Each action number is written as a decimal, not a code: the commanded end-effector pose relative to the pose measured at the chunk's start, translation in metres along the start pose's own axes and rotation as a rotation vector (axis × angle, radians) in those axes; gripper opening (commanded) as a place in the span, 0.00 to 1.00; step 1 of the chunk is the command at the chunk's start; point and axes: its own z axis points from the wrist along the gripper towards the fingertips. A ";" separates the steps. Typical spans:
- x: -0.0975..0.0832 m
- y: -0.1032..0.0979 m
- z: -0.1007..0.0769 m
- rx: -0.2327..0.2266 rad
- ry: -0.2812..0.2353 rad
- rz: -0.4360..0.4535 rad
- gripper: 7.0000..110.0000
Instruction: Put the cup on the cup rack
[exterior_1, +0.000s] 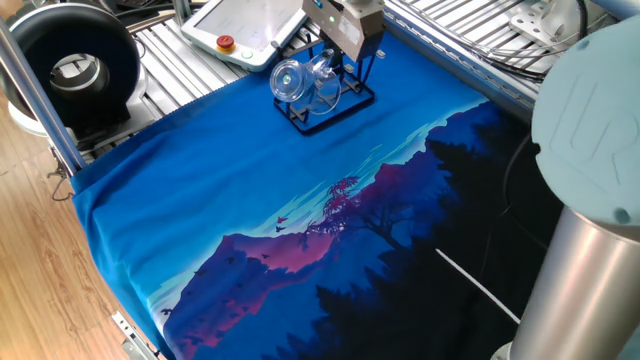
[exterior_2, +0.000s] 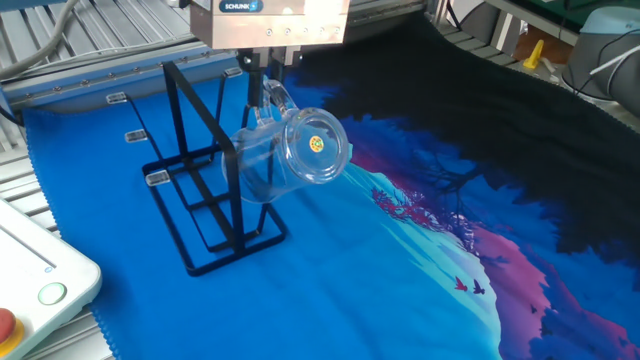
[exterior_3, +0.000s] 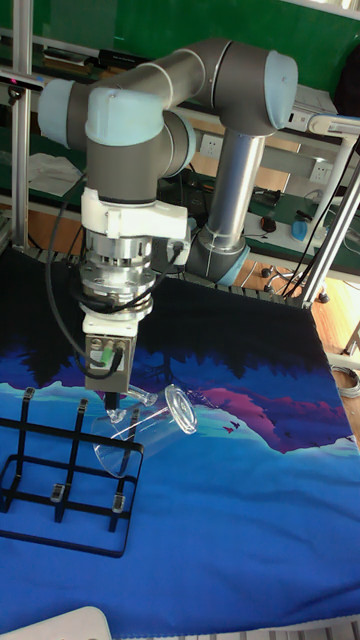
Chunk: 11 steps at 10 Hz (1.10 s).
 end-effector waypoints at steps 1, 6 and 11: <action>0.003 0.002 0.001 0.029 -0.046 0.058 0.00; -0.001 0.006 0.010 0.033 -0.150 0.118 0.00; -0.026 0.009 0.004 0.022 -0.290 0.124 0.00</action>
